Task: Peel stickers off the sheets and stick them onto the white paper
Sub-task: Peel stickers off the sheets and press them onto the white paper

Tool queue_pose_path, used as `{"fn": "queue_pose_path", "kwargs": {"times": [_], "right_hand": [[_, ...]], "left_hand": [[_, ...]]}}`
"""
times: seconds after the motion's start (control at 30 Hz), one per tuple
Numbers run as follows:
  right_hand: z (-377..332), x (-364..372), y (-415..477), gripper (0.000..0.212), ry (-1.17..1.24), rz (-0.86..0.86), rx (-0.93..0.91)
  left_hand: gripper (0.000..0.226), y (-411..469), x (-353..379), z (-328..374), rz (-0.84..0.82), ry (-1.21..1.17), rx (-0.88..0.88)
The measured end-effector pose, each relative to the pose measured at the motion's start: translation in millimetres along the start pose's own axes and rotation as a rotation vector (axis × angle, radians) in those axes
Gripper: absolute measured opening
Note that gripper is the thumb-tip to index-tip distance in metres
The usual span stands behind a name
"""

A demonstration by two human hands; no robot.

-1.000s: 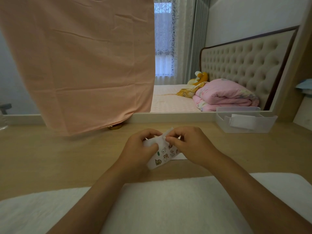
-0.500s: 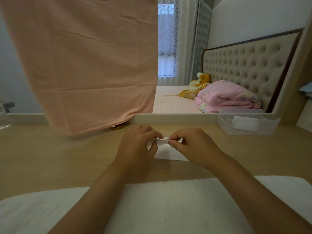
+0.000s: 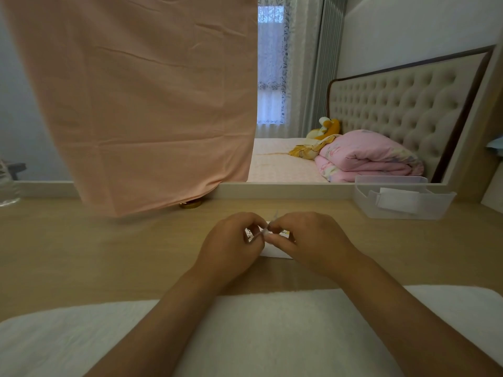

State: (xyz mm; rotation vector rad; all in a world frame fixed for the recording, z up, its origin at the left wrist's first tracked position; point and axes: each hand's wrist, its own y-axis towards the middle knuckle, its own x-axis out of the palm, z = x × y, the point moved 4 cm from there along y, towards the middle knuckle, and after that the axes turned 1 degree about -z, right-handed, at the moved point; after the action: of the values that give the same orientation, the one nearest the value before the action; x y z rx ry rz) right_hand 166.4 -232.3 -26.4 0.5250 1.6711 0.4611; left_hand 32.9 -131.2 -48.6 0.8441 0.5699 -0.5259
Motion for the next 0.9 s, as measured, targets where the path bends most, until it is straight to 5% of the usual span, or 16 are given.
{"fn": "queue_pose_path", "kwargs": {"times": [0.27,0.4,0.5,0.57,0.63,0.73,0.9], "right_hand": [[-3.3,-3.4,0.1,0.03,-0.015,0.02,-0.089],[-0.6,-11.4,-1.7,0.034,-0.076,0.204,-0.182],[3.3,-14.6,-2.3,0.036,-0.134,0.355,-0.272],[4.8,-16.3,-2.7,0.035,-0.184,0.427,-0.313],[3.4,-15.6,-3.4,0.034,-0.234,0.456,-0.364],[-1.4,-13.6,-3.9,0.033,-0.284,0.45,-0.436],[-7.0,-8.5,-5.0,0.037,-0.349,0.433,-0.517]], "left_hand": [[0.014,0.1,-3.3,3.6,0.021,-0.065,-0.02],[0.035,0.7,-10.4,-10.3,0.156,-0.109,-0.163],[0.056,1.4,-21.8,-18.9,0.214,0.194,-0.172],[0.038,3.3,-27.7,-10.7,0.308,0.365,-0.045],[0.005,2.9,-27.6,0.3,0.269,0.16,-0.055],[0.042,0.5,-6.2,5.7,-0.071,-0.351,-0.41],[0.031,-2.7,1.9,7.0,-0.17,-0.562,-0.594]]}}
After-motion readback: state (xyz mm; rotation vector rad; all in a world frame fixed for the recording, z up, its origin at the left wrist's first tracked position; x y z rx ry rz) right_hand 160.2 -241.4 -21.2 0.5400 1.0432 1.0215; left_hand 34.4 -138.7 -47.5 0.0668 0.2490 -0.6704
